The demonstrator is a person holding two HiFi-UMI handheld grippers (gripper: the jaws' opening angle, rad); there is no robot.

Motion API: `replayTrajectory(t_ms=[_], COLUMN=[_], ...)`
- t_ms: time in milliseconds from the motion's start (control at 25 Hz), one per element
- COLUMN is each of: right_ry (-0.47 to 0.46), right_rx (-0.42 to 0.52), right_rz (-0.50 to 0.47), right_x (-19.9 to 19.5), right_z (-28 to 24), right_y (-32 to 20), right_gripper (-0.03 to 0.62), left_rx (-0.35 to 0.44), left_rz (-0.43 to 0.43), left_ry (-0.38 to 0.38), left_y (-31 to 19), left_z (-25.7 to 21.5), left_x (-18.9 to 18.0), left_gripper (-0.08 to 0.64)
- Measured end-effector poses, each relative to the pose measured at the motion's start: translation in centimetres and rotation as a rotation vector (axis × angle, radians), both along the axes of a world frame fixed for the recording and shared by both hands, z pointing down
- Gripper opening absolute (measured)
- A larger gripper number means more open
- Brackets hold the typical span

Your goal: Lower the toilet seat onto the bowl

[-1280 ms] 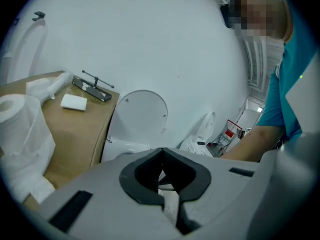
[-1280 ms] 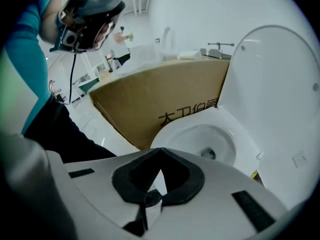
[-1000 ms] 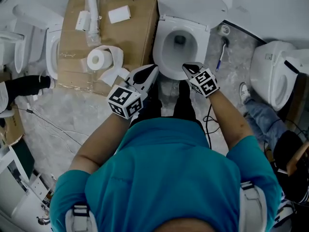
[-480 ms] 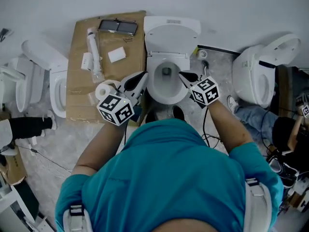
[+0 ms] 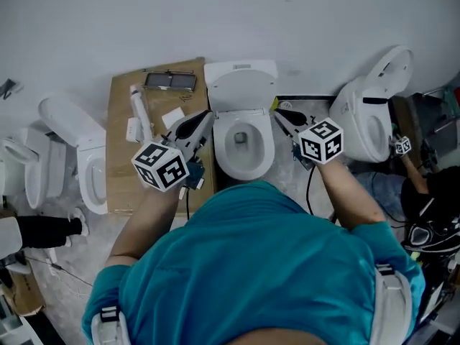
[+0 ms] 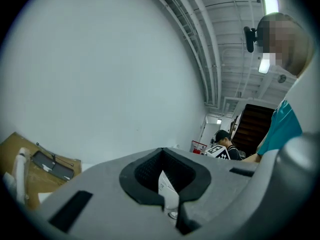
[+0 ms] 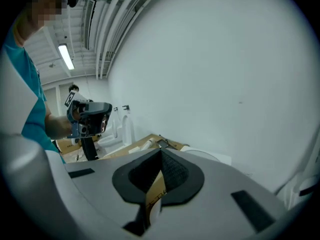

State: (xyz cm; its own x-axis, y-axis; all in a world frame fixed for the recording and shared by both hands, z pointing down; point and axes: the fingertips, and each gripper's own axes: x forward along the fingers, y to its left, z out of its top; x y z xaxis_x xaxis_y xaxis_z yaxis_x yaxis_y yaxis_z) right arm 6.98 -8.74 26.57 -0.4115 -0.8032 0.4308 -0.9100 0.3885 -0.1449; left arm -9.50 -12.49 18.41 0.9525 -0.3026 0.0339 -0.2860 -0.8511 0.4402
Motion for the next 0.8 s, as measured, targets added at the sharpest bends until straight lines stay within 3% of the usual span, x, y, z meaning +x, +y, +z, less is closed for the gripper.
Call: replayTrajectory(t_ms=[320,480,600,800], right_ry=[-0.093,-0.154,-0.187,-0.209], right_rx=[0.09,0.148,0.179,0.227], right_rz=[0.066,0.054,0.035,0.003], right_x=[4.3,9.1,10.4,11.4], right_z=[-6.8,-10.0,-13.0,-15.5], right_y=[0.1,-0.7,-1.0,-1.4], right_gripper=[-0.002,-0.002,-0.002,-0.002], left_rx=[0.056,0.113,0.148,0.12], left_rz=[-0.024,-0.089,-0.15,-0.2], left_ry=[0.009,-0.003,0.006,0.031], left_y=[-0.7,-1.1,-0.8,-0.8], left_z=[-5.0,-7.0,-8.7,-9.4], left_x=[1.5,4.4,4.5,5.4], left_gripper=[0.005,0.005,0.005,0.005])
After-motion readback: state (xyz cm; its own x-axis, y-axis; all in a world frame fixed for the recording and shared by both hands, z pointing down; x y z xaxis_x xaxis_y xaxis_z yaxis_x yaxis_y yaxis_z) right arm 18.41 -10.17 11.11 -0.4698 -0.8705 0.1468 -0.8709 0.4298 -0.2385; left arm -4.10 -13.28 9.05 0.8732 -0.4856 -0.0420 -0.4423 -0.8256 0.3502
